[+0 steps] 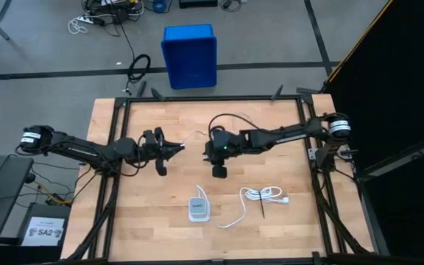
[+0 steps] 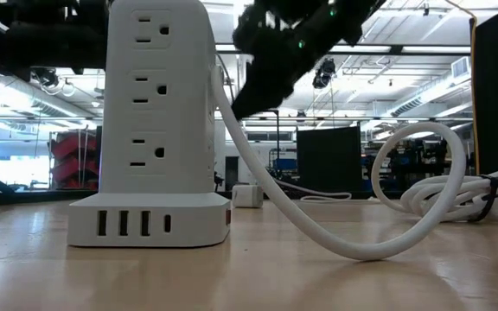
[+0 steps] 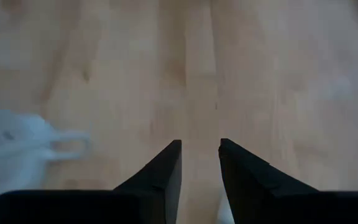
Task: Insert USB
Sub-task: Insert the white charger cable into the white charger adapter
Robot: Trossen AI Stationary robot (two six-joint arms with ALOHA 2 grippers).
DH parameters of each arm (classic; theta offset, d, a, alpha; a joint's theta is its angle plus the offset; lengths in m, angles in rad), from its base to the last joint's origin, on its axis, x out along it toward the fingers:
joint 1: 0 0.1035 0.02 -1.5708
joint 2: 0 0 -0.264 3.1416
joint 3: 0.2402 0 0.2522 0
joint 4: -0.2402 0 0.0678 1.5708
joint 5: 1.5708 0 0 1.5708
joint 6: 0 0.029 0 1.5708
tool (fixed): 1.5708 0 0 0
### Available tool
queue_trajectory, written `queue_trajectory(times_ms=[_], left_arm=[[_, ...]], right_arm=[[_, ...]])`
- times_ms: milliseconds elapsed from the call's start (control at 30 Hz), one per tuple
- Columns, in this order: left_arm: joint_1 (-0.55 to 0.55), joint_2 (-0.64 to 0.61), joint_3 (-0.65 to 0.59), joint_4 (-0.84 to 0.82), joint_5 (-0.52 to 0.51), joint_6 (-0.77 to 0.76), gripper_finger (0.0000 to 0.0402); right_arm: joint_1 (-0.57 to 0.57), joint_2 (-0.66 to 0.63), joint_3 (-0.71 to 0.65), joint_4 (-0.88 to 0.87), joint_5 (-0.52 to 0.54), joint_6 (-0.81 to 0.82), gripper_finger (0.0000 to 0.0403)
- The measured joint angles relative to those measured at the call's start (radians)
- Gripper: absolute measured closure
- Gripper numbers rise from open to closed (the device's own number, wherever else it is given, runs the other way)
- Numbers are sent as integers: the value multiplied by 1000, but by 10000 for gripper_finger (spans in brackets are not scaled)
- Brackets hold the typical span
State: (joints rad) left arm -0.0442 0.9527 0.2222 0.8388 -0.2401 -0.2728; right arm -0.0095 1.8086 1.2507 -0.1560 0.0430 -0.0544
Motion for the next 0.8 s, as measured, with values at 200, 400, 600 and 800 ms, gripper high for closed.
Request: queue_trajectory(times_ms=[200,400,600,800], left_arm=[[8,12,0,-8,-1,-1,401],[12,40,0,-4,0,-1,401],[12,63,0,3,0,-1,401],[12,71,0,11,1,-5,401]], right_arm=[[-36,60,1,-29,171,10,315],[-83,79,0,-82,134,33,267],[-93,108,2,-83,81,54,199],[-83,186,0,-77,58,61,159]])
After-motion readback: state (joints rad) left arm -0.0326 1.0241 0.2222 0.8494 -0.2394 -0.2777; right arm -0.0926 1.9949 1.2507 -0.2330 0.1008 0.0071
